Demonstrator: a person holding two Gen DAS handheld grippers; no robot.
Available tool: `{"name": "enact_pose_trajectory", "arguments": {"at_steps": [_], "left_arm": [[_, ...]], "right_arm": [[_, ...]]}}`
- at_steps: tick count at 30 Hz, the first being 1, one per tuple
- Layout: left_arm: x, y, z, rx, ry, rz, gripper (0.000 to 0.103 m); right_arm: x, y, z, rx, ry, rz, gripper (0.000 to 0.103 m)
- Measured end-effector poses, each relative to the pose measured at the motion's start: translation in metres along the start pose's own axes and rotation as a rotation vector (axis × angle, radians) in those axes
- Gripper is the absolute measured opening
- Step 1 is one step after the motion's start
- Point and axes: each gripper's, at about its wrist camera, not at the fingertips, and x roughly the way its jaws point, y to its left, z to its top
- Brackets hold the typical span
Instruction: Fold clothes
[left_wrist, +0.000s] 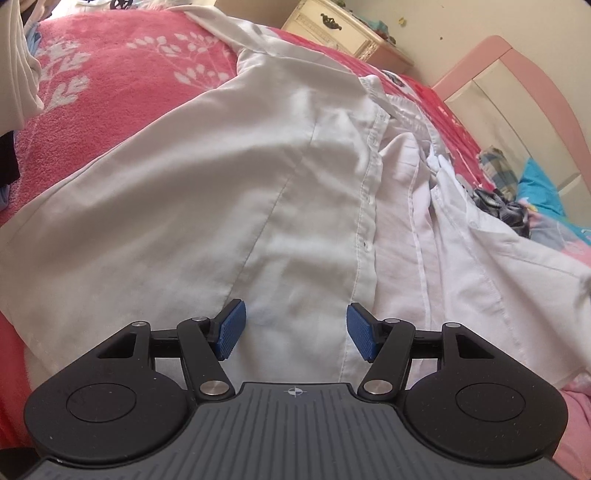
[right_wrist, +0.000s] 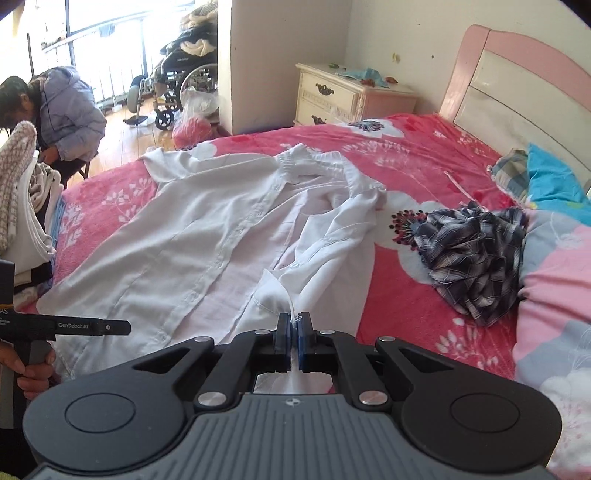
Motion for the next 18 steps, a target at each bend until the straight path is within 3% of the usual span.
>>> {"name": "enact_pose_trajectory", "arguments": {"at_steps": [4, 9, 13, 18], "left_arm": [[0.0, 0.002, 0.0, -0.013, 0.002, -0.009, 0.061], [0.001, 0.004, 0.002, -0.029, 0.005, -0.023, 0.061], [0.002, 0.004, 0.003, -0.031, 0.01, -0.029, 0.061], [0.003, 0.006, 0.004, -0.043, 0.015, -0.041, 0.062]], "right_arm": [[0.01, 0.02, -0.005, -0.069, 0.044, 0.022, 0.005], [0.036, 0.069, -0.026, -0.282, 0.123, 0.047, 0.006], [0.056, 0.081, -0.04, -0.296, 0.251, 0.089, 0.01], [0.049, 0.075, -0.034, -0.243, 0.236, 0.088, 0.032]]}}
